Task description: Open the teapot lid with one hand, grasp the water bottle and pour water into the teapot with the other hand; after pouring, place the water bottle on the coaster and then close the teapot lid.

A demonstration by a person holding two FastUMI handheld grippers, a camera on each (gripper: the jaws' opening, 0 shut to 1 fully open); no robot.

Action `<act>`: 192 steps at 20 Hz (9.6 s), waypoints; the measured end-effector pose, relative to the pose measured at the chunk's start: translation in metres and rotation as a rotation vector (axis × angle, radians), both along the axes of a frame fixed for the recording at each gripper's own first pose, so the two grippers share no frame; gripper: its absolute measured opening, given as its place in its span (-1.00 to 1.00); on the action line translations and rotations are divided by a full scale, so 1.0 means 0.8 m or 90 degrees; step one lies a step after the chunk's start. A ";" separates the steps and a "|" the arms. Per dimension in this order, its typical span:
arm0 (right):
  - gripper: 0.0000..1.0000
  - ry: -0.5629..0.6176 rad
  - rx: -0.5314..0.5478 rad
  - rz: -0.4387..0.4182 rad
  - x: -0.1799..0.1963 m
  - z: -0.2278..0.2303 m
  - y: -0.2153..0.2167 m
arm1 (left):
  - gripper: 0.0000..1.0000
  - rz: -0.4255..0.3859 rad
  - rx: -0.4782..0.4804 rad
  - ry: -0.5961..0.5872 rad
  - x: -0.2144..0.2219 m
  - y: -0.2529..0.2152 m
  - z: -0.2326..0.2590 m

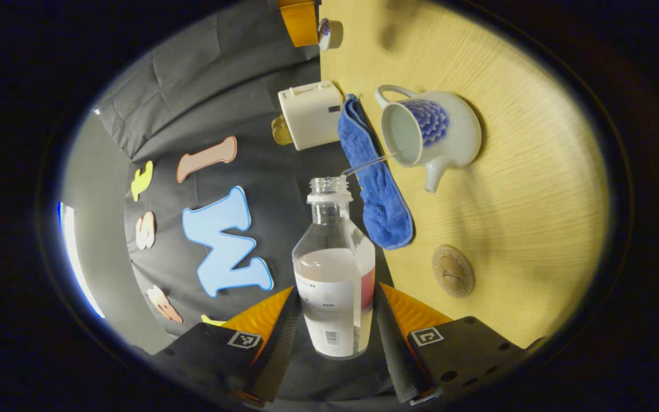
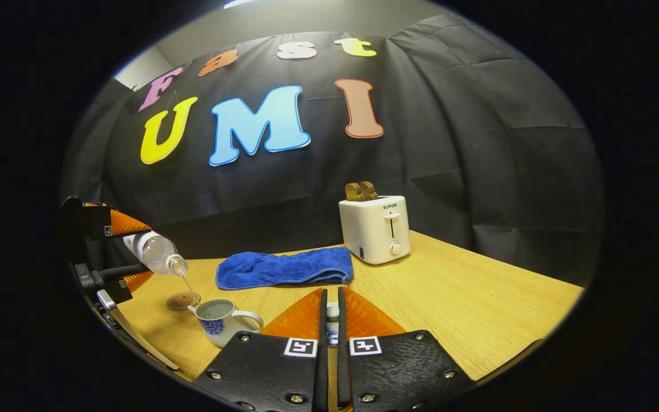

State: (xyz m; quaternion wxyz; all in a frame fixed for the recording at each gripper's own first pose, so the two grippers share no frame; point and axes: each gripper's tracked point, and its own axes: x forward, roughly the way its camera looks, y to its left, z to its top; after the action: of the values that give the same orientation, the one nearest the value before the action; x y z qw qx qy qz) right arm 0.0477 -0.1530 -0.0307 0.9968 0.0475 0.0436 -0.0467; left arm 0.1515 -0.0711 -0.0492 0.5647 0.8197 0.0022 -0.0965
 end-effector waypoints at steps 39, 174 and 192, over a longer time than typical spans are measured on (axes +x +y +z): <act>-0.88 0.004 0.005 0.004 0.000 -0.003 0.001 | 0.75 -0.035 0.116 -0.025 0.007 -0.004 0.027; -0.88 0.048 -0.049 0.191 0.070 -0.016 0.191 | 1.00 0.173 -1.228 0.130 -0.025 0.120 -0.016; -0.47 0.019 -0.080 0.175 0.045 0.002 0.192 | 1.00 0.184 -1.238 0.074 -0.069 0.126 0.004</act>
State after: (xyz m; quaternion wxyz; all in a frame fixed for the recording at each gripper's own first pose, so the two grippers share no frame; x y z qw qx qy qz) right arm 0.0839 0.0006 -0.0294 0.9941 -0.0219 0.0618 0.0869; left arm 0.0965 0.0297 -0.0460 0.9983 -0.0163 0.0494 -0.0264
